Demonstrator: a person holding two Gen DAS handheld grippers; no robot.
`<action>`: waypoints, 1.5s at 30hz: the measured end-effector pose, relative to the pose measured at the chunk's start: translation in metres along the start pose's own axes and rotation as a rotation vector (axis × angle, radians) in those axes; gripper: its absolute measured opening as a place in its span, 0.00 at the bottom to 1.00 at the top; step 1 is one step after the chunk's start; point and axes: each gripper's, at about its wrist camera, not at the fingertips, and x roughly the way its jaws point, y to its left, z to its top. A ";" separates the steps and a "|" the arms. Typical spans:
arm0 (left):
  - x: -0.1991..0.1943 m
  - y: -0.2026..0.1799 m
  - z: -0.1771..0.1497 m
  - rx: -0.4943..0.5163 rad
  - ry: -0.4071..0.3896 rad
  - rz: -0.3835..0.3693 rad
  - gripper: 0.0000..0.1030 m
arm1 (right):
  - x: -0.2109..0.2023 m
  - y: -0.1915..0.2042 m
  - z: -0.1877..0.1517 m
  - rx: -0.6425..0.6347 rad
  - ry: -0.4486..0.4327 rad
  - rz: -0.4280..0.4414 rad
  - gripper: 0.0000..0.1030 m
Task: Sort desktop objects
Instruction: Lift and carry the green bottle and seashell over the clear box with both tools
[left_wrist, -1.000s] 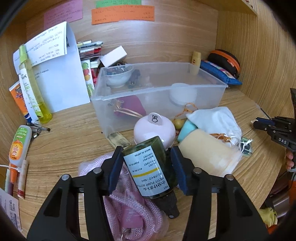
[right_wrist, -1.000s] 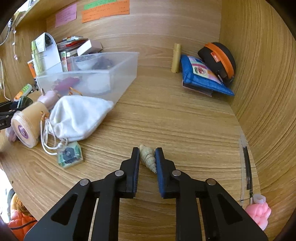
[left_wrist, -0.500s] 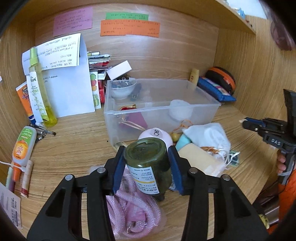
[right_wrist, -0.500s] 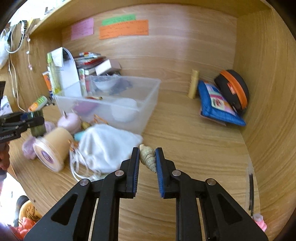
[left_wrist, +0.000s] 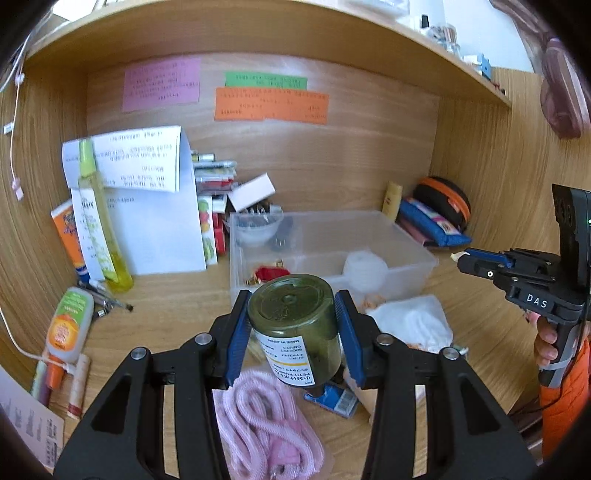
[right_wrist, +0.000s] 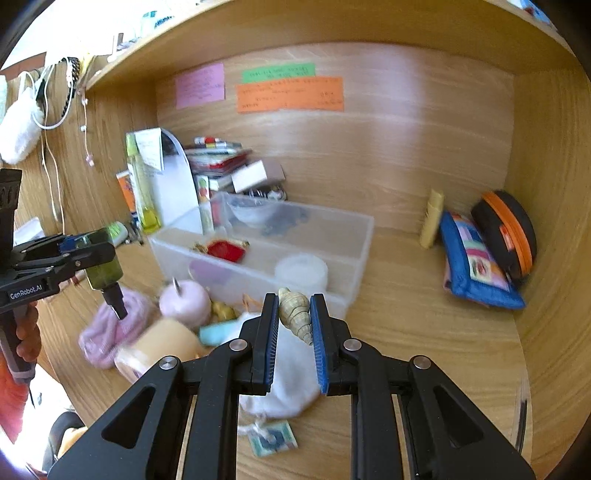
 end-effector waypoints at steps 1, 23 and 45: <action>-0.001 0.000 0.003 0.003 -0.008 0.003 0.43 | 0.000 0.001 0.004 -0.003 -0.008 0.003 0.15; 0.022 0.002 0.089 -0.008 -0.145 0.022 0.43 | 0.034 0.003 0.084 -0.001 -0.093 0.067 0.15; 0.129 0.040 0.064 -0.142 0.075 0.007 0.40 | 0.118 0.022 0.070 -0.028 0.090 0.093 0.15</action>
